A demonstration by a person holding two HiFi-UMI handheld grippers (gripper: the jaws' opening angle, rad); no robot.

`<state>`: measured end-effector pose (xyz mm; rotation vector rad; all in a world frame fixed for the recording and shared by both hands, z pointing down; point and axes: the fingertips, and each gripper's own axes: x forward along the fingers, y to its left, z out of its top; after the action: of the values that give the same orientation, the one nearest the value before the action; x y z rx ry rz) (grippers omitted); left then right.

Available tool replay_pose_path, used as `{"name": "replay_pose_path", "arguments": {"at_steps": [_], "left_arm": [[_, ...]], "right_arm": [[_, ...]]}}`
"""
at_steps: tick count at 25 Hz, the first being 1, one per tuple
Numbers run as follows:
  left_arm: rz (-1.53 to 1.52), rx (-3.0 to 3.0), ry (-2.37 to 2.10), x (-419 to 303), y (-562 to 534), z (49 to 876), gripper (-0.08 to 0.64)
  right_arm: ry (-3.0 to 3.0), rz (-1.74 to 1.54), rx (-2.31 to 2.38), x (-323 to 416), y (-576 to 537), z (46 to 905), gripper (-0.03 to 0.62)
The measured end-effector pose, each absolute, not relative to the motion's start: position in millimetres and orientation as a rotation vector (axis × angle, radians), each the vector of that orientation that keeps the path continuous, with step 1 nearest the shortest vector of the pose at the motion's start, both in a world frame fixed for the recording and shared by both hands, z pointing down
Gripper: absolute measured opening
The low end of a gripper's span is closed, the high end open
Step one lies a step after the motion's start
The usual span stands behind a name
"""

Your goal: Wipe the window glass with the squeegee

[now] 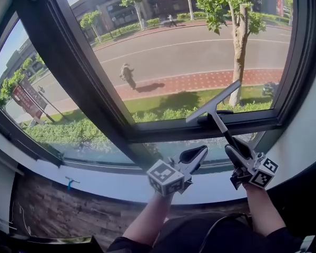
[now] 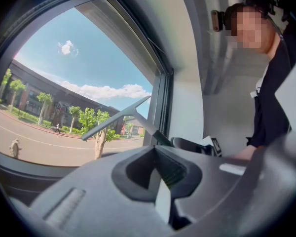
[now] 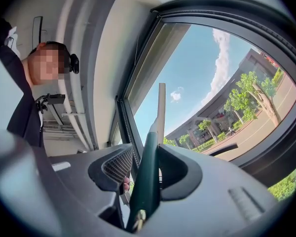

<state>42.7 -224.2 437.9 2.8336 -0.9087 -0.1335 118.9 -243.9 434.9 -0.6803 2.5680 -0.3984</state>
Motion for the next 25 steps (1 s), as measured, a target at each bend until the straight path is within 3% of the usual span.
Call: {"name": "replay_pose_path", "arguments": {"at_steps": [25], "left_arm": [[-0.112, 2.853, -0.907, 42, -210, 427, 0.003]], "right_arm": [[2.536, -0.394, -0.671, 118, -229, 421, 0.161]]}}
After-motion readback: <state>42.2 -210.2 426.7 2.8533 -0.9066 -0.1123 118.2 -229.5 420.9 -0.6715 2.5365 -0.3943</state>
